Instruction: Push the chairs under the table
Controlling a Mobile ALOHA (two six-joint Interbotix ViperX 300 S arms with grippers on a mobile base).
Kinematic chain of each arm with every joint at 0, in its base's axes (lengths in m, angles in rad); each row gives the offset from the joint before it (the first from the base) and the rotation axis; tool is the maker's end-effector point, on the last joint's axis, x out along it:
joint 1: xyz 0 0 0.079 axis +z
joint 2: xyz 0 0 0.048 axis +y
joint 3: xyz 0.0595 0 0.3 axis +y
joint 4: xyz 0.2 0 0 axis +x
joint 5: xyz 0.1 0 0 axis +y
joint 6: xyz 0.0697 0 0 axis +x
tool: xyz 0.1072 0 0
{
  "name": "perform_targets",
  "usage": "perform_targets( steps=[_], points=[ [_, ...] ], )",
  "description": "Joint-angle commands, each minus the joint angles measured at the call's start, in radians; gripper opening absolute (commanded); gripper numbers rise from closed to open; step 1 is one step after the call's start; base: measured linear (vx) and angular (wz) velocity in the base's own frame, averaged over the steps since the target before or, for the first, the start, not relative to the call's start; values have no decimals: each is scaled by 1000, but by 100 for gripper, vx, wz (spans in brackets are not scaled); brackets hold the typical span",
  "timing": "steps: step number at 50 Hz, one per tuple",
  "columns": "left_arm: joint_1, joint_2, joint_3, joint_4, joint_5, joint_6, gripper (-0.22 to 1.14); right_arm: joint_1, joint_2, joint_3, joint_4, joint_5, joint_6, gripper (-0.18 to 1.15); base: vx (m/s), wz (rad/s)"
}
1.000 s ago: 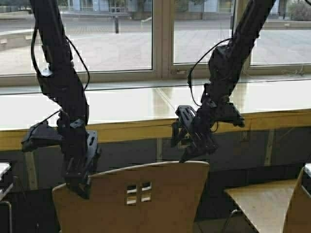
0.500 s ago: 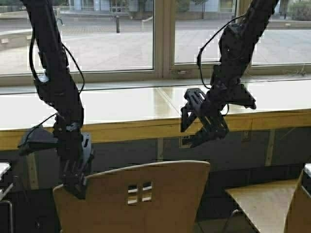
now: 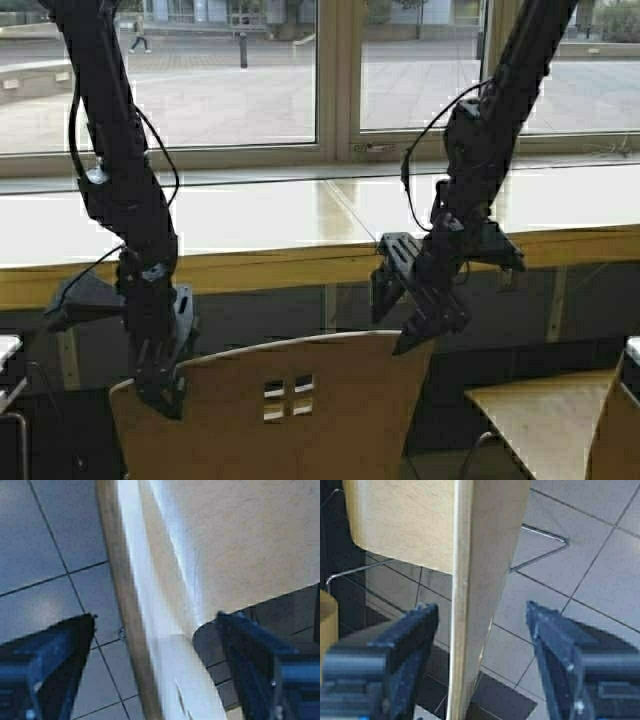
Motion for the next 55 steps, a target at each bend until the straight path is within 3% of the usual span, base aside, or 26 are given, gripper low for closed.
perform_targets(
  steps=[1,24,31,37,48,52,55],
  points=[
    [-2,-8,-21,5,-2,-2,102,6,23,-69,6,12,2,91,0,0],
    [-2,52,-72,5,15,-2,101,26,216,-256,23,67,2,90,0,0],
    [-2,66,-84,5,29,-2,95,26,244,-278,23,77,0,87,0,0],
    [-2,66,-86,5,29,-2,78,26,250,-291,23,77,-3,69,0,0],
    [2,66,-87,-9,37,-5,21,26,265,-339,21,118,-3,11,0,0],
    [6,63,-87,-20,37,-6,6,25,268,-350,21,121,-2,6,0,0],
    [11,60,-87,-25,38,-6,2,26,272,-353,21,123,-2,6,0,0]
  ],
)
